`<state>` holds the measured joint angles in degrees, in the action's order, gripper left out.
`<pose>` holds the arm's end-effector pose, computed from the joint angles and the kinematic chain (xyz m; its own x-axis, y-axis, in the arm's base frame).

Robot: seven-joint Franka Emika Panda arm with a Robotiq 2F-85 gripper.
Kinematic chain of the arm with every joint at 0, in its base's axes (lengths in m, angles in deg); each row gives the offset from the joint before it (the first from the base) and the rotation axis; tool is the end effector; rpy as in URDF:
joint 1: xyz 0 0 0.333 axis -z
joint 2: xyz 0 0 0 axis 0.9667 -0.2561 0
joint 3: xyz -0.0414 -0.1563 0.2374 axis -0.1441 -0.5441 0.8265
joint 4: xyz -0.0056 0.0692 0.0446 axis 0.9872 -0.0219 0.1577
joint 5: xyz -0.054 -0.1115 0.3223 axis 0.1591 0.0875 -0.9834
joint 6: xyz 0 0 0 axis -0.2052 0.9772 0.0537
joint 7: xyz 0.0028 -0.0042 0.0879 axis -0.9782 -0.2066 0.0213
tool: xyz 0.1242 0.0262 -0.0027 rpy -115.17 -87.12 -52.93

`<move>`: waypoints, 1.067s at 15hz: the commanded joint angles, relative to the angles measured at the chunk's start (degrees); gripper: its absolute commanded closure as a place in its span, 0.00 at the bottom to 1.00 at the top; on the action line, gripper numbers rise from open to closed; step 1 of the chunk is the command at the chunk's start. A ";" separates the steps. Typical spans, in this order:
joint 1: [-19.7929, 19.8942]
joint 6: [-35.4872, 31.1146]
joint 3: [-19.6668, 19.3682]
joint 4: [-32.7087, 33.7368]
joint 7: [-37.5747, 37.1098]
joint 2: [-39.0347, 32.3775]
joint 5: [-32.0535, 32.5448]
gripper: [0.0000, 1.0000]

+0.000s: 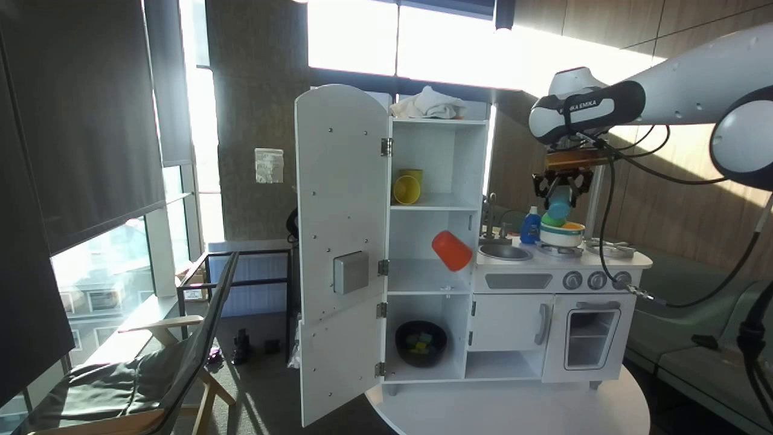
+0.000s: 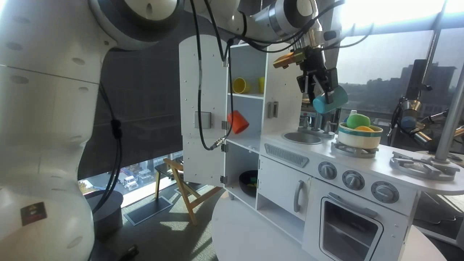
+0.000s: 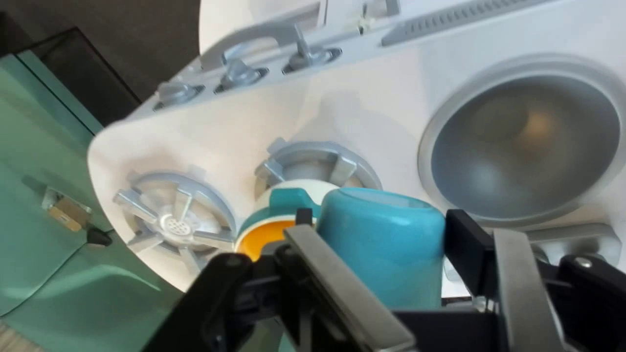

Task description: Put the cups in the cabinet

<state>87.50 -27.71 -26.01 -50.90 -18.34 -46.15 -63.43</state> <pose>0.5464 -0.2353 0.5822 0.7682 -0.5454 0.3353 -0.6211 -0.7620 0.1835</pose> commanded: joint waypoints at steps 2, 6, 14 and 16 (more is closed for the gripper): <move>-3.28 9.12 1.69 -11.45 0.49 12.76 3.74 0.56; -6.18 13.47 4.34 -18.76 3.37 20.20 3.71 0.56; -10.62 -3.54 9.78 -33.37 4.76 30.19 0.72 0.56; -11.25 -10.10 10.50 -34.45 4.08 30.10 -1.07 0.56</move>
<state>76.97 -29.13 -16.17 -82.17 -13.33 -18.07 -62.20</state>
